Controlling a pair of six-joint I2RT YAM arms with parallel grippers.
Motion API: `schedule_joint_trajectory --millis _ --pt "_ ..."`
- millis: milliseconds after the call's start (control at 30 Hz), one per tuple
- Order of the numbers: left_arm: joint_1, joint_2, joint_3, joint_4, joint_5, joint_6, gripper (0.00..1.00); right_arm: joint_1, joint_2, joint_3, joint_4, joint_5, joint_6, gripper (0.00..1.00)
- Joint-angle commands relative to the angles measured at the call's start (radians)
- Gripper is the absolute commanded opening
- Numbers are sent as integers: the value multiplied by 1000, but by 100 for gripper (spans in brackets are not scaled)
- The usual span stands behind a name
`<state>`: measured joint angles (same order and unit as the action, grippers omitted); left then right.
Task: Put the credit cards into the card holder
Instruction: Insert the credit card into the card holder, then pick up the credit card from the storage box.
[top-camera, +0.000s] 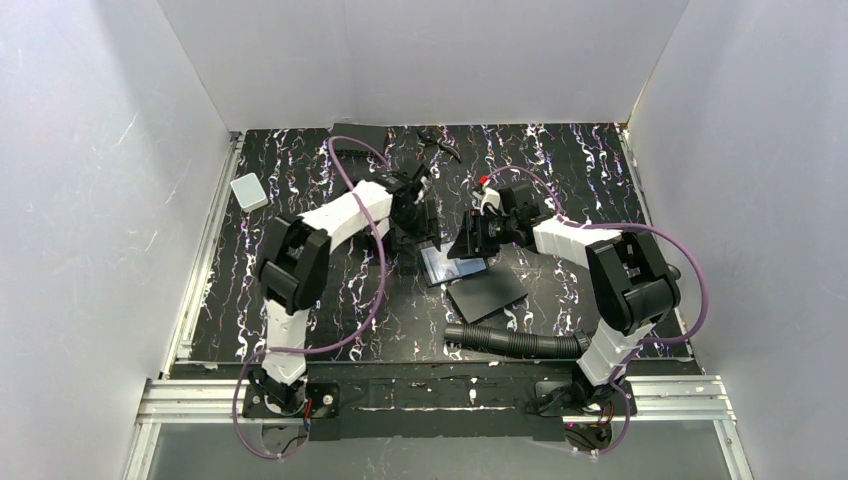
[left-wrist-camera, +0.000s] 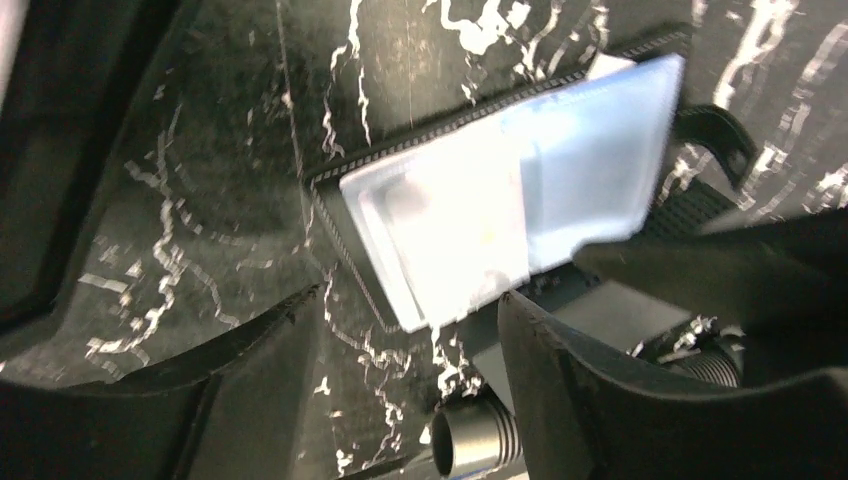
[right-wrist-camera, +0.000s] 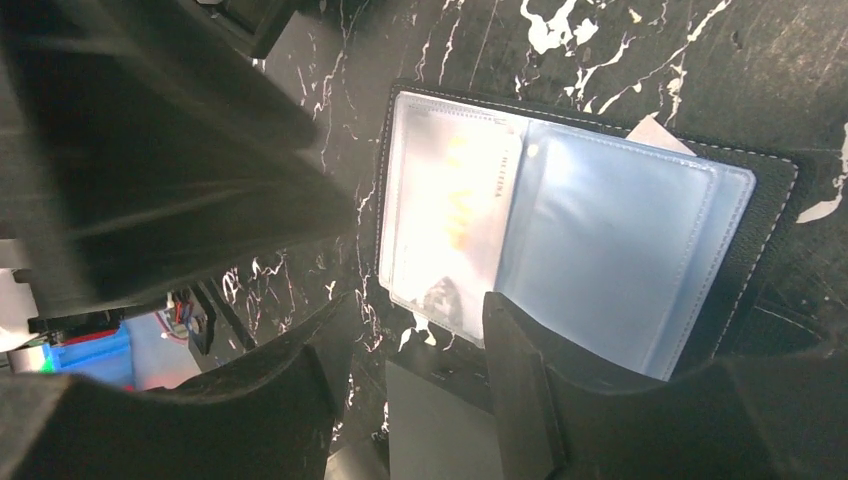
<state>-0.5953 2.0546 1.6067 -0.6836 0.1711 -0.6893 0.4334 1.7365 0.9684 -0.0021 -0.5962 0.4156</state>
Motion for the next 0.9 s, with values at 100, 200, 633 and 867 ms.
schedule_joint_trajectory --millis 100,200,633,867 --pt "124 -301 -52 36 156 229 79 4 -5 31 -16 4 -37 59" --pt "166 -282 2 -41 200 412 92 4 -14 30 -31 4 -41 59" --pt "266 -4 276 -281 220 674 91 4 -50 19 -38 6 -46 57" --pt "275 63 303 -281 215 685 89 3 -60 8 -44 9 -50 57"
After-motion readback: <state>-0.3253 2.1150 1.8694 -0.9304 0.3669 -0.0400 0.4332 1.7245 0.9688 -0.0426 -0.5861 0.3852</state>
